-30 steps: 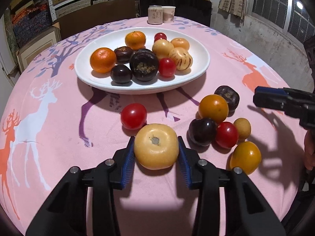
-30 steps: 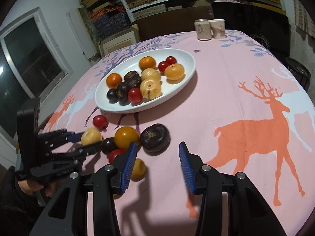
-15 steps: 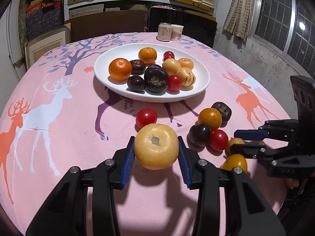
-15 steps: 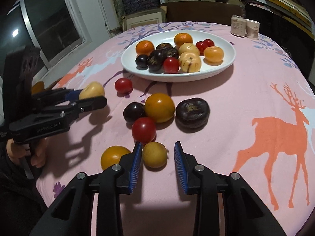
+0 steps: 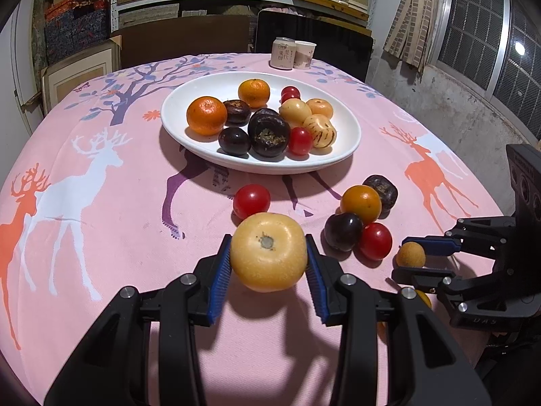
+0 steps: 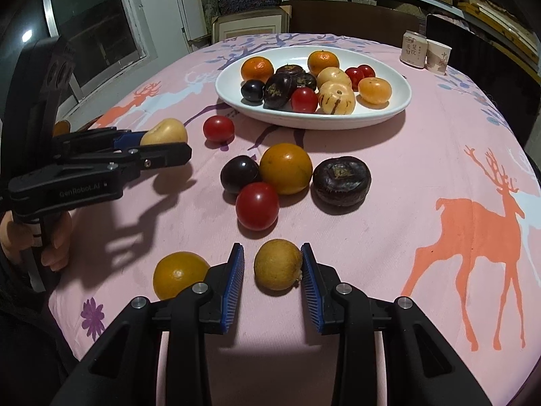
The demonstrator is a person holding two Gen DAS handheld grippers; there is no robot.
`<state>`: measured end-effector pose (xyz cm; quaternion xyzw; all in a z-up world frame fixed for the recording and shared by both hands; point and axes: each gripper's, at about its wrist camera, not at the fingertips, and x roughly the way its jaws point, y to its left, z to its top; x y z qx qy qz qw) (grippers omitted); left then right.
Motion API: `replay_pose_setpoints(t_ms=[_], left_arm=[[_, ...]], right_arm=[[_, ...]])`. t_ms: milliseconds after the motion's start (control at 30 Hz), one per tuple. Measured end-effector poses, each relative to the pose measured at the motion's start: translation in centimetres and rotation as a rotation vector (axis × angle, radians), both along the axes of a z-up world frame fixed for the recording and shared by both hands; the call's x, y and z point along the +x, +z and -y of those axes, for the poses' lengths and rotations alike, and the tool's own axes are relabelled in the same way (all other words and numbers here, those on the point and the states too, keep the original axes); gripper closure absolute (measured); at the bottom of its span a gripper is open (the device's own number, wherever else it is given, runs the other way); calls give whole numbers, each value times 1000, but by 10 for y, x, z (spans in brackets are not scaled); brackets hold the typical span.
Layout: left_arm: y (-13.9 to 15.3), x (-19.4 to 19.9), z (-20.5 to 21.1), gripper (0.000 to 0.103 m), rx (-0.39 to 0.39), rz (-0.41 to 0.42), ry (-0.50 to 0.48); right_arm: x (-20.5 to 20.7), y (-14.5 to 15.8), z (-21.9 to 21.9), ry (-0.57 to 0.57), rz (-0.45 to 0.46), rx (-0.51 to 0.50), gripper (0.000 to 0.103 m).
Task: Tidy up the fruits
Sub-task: 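Carry the pale yellow and yellow-brown fruits onto the plate and open both tools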
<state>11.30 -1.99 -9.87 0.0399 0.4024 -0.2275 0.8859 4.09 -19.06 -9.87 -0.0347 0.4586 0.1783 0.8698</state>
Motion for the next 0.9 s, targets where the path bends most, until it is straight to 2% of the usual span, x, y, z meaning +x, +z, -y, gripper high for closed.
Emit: replay_pose_setpoints(t_ms=[233, 367, 900], left_arm=[[-2, 1, 0, 63, 2, -10, -2], [-3, 1, 0, 63, 3, -15, 1], [-3, 1, -1, 63, -1, -15, 0]], right_arm=[[-2, 0, -1, -5, 14, -19, 73], [-1, 0, 4, -21, 7, 10, 75], [-1, 5, 14, -66, 16, 50, 76]])
